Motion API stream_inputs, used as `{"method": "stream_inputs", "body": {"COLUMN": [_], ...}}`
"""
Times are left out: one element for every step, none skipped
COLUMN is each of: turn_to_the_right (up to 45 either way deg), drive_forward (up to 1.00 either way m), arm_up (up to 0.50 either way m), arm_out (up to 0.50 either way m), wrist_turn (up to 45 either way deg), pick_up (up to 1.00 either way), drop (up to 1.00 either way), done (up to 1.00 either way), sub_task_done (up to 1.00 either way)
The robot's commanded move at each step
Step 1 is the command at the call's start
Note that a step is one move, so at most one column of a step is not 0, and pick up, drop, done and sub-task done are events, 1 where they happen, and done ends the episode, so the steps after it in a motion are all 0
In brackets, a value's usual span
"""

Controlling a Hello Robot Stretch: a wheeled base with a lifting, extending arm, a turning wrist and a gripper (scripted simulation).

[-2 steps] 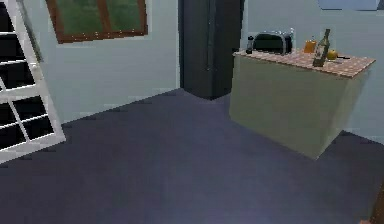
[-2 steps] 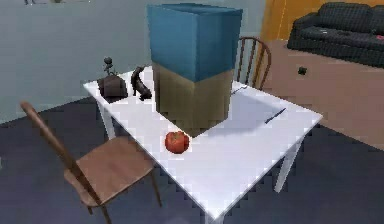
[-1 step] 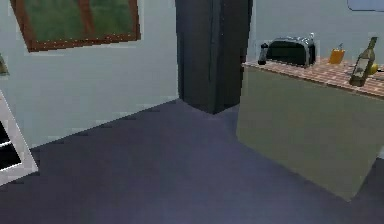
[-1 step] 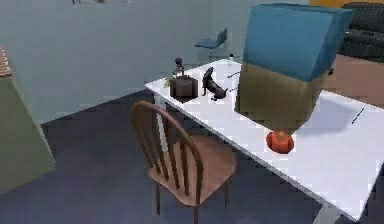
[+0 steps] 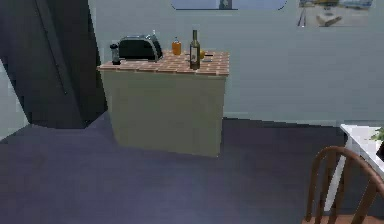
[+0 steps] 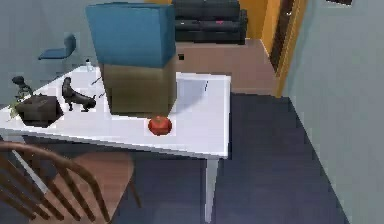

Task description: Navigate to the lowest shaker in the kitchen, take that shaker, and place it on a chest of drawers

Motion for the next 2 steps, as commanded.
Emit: {"method": "stream_inputs", "body": {"turn_to_the_right": [0.0,-6.0], "drive_forward": [0.45,0.00], "arm_up": [0.00,0.00], "arm_out": [0.00,0.00], "wrist_turn": [0.0,0.0], "pick_up": [0.00,0.00], "drop": [0.00,0.00], "done": [0.00,0.00], "sub_task_done": [0.00,0.00]}}
